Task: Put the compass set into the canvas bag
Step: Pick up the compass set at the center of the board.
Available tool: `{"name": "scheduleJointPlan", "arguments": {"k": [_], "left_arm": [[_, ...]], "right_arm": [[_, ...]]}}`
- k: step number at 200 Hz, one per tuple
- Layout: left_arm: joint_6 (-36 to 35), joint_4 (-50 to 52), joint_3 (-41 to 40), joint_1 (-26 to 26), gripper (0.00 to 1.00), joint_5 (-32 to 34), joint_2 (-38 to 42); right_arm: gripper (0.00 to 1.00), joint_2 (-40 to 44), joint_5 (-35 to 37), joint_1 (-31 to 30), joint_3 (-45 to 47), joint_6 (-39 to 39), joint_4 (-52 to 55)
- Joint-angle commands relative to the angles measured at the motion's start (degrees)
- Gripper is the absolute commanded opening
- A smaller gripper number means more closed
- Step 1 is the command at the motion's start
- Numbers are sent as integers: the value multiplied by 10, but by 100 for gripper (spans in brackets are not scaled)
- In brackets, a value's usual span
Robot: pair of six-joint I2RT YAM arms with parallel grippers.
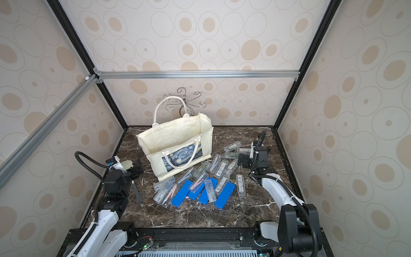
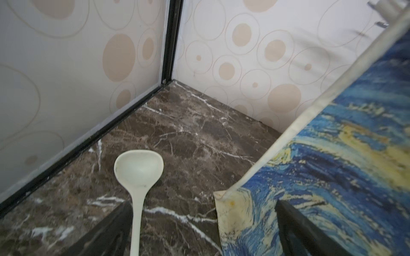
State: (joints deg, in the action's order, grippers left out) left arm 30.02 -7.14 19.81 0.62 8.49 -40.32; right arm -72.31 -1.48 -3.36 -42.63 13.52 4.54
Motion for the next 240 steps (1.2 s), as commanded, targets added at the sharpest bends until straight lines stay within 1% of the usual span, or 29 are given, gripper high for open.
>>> {"name": "scheduleJointPlan", "arguments": {"k": [1, 31, 59, 86, 129, 161, 185, 217, 226, 240], "left_arm": [[84, 157, 25, 15, 100, -29, 26], [114, 206, 22, 63, 100, -57, 63], [128, 213, 19, 116, 100, -83, 76], [132, 210, 18, 187, 100, -71, 62], [126, 156, 6, 301, 100, -48, 40], [101, 61, -27, 389, 100, -4, 34], [77, -13, -35, 450, 100, 31, -7], [20, -122, -12, 530, 100, 82, -100], [5, -148, -1, 541, 100, 89, -130], [-8, -175, 19, 546, 100, 87, -174]], "right_arm": [[99, 2, 1, -9, -26, 61, 128], [97, -2, -26, -26, -32, 78, 172], [97, -2, -17, -65, -28, 78, 184], [97, -12, -14, -95, -27, 82, 189], [97, -20, -8, -106, -16, 107, 189], [97, -25, 16, -106, -9, 123, 202], [96, -35, 38, -106, -7, 131, 221], [93, -57, 70, -106, -9, 139, 249], [93, -61, 77, -105, -7, 141, 254], [91, -64, 89, -105, -3, 145, 259]]}}
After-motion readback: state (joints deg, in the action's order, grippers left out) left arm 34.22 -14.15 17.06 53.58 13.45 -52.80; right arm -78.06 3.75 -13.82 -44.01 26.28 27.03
